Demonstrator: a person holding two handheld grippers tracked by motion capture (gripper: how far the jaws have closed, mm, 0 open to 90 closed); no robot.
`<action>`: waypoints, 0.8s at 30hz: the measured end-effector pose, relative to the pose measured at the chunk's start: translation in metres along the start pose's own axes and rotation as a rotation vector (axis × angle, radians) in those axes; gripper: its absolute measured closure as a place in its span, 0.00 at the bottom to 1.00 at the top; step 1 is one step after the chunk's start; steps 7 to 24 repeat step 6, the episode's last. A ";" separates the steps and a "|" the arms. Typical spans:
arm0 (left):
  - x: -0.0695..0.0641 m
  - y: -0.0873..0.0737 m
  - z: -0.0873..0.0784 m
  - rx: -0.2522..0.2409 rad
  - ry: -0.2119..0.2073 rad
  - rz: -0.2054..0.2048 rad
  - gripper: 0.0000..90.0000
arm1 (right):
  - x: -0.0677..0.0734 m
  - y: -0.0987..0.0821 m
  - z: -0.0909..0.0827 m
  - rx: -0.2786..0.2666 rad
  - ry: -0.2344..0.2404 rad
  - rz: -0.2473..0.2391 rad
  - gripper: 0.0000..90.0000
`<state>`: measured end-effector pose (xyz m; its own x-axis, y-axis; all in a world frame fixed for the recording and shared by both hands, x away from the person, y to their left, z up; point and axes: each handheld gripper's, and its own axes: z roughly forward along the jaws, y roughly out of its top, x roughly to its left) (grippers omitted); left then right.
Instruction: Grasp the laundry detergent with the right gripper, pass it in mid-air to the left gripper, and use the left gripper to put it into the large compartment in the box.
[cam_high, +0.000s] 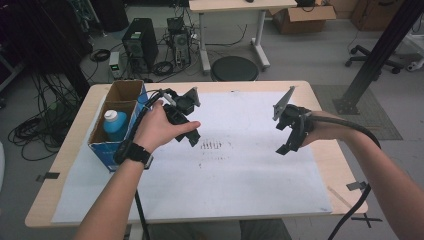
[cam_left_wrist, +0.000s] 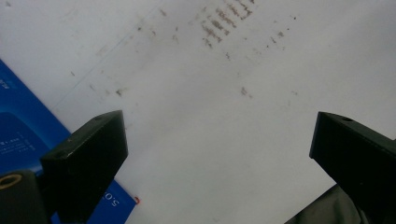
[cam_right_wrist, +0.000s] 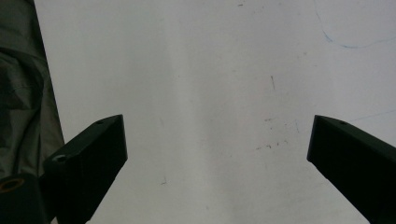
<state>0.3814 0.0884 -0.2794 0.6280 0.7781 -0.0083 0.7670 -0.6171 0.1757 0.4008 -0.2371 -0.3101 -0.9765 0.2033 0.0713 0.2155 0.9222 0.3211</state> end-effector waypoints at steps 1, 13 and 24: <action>0.000 0.000 0.000 0.001 -0.005 0.008 0.05 | 0.000 0.000 0.000 0.000 -0.001 -0.002 0.05; -0.001 -0.001 0.000 0.001 -0.007 0.007 0.05 | 0.000 0.000 0.001 0.001 0.002 -0.007 0.05; -0.001 -0.001 0.000 0.001 -0.007 0.007 0.05 | 0.000 0.000 0.001 0.001 0.002 -0.007 0.05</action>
